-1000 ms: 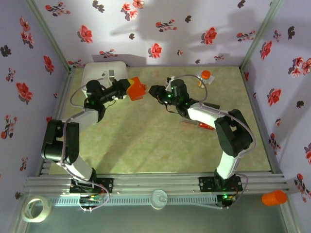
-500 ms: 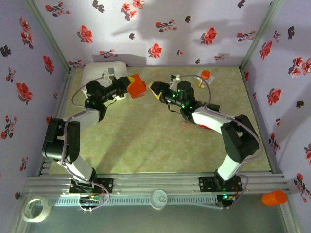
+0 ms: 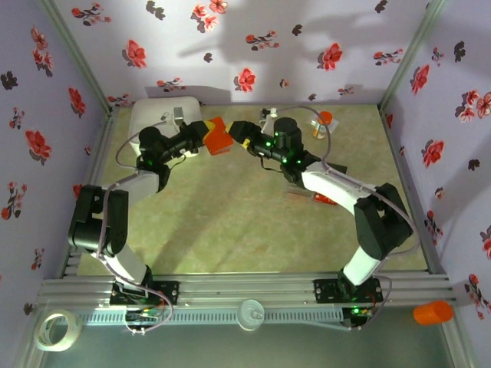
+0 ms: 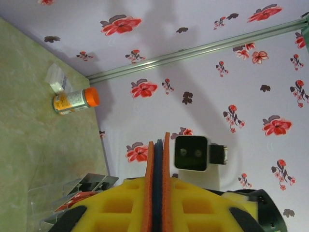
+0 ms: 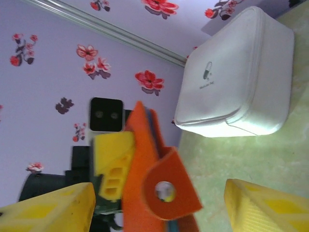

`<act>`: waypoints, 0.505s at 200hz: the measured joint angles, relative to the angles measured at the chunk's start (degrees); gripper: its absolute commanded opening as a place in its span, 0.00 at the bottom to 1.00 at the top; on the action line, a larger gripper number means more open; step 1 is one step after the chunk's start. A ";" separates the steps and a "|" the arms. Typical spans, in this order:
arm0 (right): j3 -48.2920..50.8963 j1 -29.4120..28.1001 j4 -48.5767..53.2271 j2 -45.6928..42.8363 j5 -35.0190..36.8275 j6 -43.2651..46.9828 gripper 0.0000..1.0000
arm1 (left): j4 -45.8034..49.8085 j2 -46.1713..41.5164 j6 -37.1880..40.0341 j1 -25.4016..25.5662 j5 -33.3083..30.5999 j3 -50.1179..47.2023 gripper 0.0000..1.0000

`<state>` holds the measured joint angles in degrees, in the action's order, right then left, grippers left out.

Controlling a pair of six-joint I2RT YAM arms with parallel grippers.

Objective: Put the credit cards into the card holder

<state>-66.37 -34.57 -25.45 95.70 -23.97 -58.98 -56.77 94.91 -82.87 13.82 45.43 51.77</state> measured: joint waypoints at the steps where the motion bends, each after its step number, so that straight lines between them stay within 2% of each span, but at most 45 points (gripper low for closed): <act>1: 0.00 0.02 0.02 0.04 0.00 0.04 0.65 | -0.02 0.00 -0.02 0.00 0.00 0.02 0.00; 41: 1.57 0.81 -1.77 1.51 -0.02 -1.18 0.45 | -0.72 0.07 -1.31 0.20 -0.37 0.59 0.00; 72: 3.54 2.12 -6.29 1.73 -0.15 -3.72 0.40 | -2.56 0.63 -2.73 0.52 -0.85 0.76 0.00; 101: 4.42 2.45 -10.12 2.67 -0.35 -6.23 0.39 | -3.28 0.76 -3.58 1.07 -1.31 1.22 0.00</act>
<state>-61.95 -32.12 -35.57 98.37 -24.32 -65.21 -60.05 95.68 -86.46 14.90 44.12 52.99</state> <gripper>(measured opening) 0.394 0.122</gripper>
